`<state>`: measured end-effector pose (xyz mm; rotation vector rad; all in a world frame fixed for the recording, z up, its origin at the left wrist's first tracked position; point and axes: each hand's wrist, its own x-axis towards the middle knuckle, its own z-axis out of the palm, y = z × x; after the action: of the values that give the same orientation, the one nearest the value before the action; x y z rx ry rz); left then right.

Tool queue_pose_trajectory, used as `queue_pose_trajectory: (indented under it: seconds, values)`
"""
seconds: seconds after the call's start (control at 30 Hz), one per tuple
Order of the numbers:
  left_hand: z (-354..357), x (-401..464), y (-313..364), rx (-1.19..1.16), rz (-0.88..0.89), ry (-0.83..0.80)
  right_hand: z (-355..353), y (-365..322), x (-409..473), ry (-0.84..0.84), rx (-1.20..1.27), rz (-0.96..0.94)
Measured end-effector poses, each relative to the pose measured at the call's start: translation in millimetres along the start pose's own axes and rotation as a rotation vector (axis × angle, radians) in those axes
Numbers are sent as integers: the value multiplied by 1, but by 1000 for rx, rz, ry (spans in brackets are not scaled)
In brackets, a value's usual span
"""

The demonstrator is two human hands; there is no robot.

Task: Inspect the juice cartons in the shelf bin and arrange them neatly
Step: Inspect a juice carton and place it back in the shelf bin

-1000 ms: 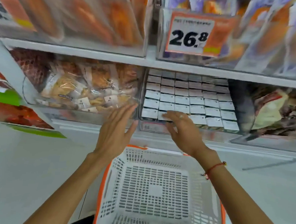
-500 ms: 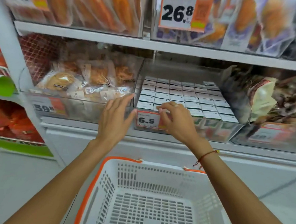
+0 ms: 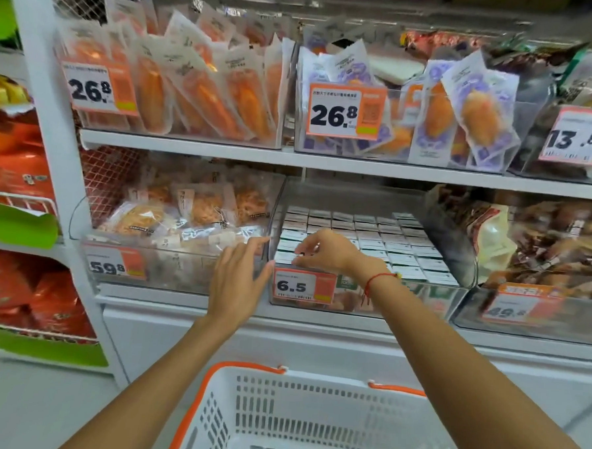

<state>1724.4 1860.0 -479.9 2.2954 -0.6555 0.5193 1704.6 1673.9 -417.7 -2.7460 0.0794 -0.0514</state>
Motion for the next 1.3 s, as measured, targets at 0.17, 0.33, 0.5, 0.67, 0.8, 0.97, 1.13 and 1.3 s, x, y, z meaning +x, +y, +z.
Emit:
queue_pose_trajectory:
  seconds: [0.17, 0.33, 0.5, 0.67, 0.8, 0.97, 1.13, 1.3]
  values:
    - [-2, 4, -5, -2, 25, -26, -13, -7, 33, -195, -280, -98]
    - [-4, 10, -5, -1, 37, -59, -7, -2, 35, -176, -339, -148]
    - [-19, 5, 0, 15, 46, -146, -8, 0, -1, 58, 97, -211]
    - [-47, -13, 26, -383, -99, -187, -15, -20, -58, 342, 573, -242]
    - [-65, -49, 43, -660, -201, -426, 7, -20, -116, 278, 892, -101]
    - [-60, -83, 49, -831, -339, -682, 37, -19, -159, 6, 1037, 65]
    - [-49, -100, 52, -875, -402, -819, 54, -7, -182, -31, 1101, 165]
    - [-35, -106, 57, -942, -511, -703, 47, 6, -177, -196, 1149, 241]
